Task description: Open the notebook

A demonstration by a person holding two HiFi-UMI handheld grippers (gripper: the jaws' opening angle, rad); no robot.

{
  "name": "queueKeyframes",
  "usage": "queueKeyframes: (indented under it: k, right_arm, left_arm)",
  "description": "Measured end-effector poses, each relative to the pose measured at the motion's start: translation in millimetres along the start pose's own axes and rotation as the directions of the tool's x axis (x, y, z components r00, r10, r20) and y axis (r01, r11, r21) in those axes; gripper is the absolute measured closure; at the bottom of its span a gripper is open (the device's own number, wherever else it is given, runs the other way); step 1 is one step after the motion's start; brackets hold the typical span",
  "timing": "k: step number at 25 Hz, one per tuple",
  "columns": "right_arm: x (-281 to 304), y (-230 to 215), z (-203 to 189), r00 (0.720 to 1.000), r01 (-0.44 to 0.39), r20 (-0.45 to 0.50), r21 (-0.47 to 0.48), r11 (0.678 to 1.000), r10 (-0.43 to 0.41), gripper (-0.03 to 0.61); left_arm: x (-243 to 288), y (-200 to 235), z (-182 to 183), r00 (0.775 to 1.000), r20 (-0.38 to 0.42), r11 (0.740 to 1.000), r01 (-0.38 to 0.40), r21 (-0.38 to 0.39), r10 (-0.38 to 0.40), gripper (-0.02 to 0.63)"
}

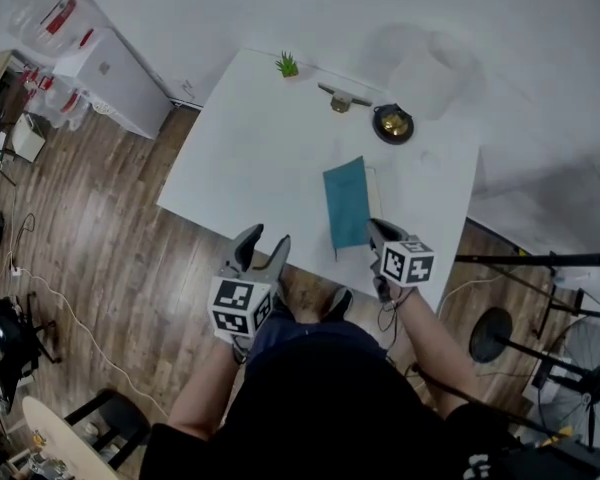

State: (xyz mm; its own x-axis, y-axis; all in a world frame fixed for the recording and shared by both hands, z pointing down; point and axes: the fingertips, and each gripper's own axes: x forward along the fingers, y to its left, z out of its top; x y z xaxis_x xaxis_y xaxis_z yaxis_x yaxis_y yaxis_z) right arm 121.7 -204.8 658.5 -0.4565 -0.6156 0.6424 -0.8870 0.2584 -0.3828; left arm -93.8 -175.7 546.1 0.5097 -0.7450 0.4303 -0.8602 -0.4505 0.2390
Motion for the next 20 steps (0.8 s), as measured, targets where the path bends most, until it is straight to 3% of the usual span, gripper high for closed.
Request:
queueKeyframes:
  k: [10,20]
  right_arm:
    - [28.5,102.5,1.2,0.995,-0.095,-0.003,-0.151,0.984,0.095,0.554]
    - [93.9,173.9,-40.5,0.991,-0.113,-0.091,-0.244,0.963,0.093,0.563]
  left_arm:
    - [-16.4,31.6,5.5,0.999,0.011,0.999,0.032,0.001,-0.032,0.399]
    - [-45.4,84.9,0.3,1.0,-0.012,1.0,0.027,-0.007,-0.027,0.399]
